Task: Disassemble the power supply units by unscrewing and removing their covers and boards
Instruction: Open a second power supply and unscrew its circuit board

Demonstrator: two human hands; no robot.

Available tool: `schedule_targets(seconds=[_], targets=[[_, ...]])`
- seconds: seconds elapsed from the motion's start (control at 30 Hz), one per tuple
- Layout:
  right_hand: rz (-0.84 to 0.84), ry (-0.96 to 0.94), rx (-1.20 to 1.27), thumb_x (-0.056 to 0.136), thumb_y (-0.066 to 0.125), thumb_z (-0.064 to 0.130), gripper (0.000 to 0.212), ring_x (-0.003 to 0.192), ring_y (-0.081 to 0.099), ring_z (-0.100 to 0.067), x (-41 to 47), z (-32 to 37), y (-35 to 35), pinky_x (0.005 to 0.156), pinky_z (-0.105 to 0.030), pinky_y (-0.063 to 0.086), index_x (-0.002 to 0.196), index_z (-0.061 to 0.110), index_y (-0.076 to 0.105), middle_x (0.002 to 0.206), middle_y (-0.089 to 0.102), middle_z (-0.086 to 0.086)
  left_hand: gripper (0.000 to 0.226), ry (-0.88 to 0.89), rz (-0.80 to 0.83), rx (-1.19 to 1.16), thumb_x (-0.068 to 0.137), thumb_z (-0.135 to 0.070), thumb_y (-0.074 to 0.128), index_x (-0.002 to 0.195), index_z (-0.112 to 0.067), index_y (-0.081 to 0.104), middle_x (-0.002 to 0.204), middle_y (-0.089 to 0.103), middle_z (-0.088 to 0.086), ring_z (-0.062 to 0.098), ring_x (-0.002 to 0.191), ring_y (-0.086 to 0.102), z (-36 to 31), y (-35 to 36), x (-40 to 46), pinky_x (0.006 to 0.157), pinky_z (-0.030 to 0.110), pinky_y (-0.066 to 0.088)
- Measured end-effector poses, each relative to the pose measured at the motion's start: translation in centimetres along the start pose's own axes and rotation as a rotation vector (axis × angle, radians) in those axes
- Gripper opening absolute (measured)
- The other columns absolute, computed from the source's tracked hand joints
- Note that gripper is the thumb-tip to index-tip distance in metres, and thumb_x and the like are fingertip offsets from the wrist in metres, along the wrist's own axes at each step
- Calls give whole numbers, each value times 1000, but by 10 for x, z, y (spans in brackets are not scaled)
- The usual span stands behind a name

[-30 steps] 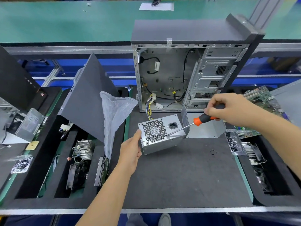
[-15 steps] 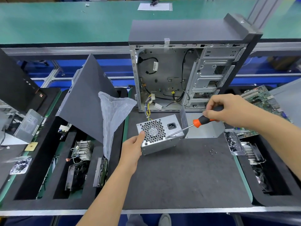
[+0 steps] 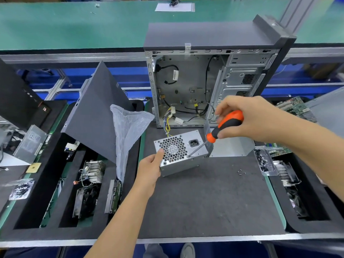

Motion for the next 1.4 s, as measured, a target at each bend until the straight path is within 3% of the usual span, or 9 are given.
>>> schedule_targets(seconds=[0.17, 0.3, 0.43, 0.67, 0.83, 0.93, 1.07, 1.27, 1.4], targets=[[-29, 8, -320, 56, 43, 94, 68, 68, 52, -13, 12, 36, 7, 51, -31, 38, 84, 33, 54, 70, 55, 2, 49, 11, -31, 78, 98, -48, 58, 86, -2, 69, 70, 59, -1, 9, 49, 37, -2, 0, -2, 58, 24, 34], [-77, -96, -728, 68, -5, 88, 90, 51, 35, -20, 24, 79, 12, 46, -28, 22, 67, 19, 52, 63, 41, -3, 53, 105, -114, 201, 98, -56, 50, 66, -20, 29, 65, 26, -2, 14, 60, 22, -4, 3, -5, 63, 34, 20], [50, -113, -836, 87, 23, 80, 68, 52, 29, -19, 39, 100, 19, 50, -31, 25, 67, 17, 38, 67, 33, -2, 56, 128, -192, 305, 99, -62, 39, 67, -20, 19, 53, 19, -10, 14, 55, 20, 0, 10, -6, 58, 33, 18], [220, -218, -624, 96, 53, 42, 33, 75, 49, -26, 44, 89, 19, 61, -36, 37, 121, 26, 41, 88, 47, 1, 56, 136, -213, 318, 103, -57, 36, 61, -22, 25, 51, 26, -11, 14, 52, 26, -2, 14, -2, 52, 33, 22], [370, -158, -489, 89, 63, 38, 36, 100, 39, -25, 38, 79, 10, 86, -47, 42, 110, 50, 36, 100, 39, 16, 55, 144, -218, 333, 103, -56, 35, 59, -25, 29, 39, 31, -12, 11, 51, 28, -2, 14, -1, 51, 32, 22], [269, -27, -631, 74, 36, 86, 64, 93, 40, -25, 36, 78, 6, 68, -41, 39, 113, 35, 41, 92, 47, 5, 54, 136, -225, 335, 103, -57, 35, 58, -27, 31, 38, 32, -14, 11, 51, 29, -3, 14, 0, 51, 33, 22], [87, -58, -981, 69, -10, 81, 97, 59, 41, -24, 34, 89, 7, 49, -30, 24, 96, 15, 57, 70, 39, -3, 55, 129, -210, 336, 103, -57, 34, 58, -25, 29, 37, 31, -14, 12, 51, 28, -3, 14, 2, 51, 34, 22], [115, -146, -825, 99, 38, 56, 38, 72, 45, -29, 39, 84, 10, 56, -33, 32, 107, 20, 48, 71, 37, 0, 54, 118, -221, 347, 103, -58, 34, 59, -27, 32, 45, 30, -11, 11, 52, 30, -4, 14, 2, 51, 33, 24], [239, -186, -600, 96, 54, 41, 29, 94, 36, -24, 43, 84, 10, 75, -38, 33, 119, 30, 41, 85, 42, 12, 54, 109, -220, 352, 103, -58, 34, 58, -27, 32, 39, 33, -13, 10, 51, 30, -6, 13, 3, 51, 33, 24]])
Point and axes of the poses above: each hand's wrist, its own x-axis towards the middle knuckle, its own y-axis out of the palm, z = x × y, the point moved 2 cm from there along x, towards the middle knuckle
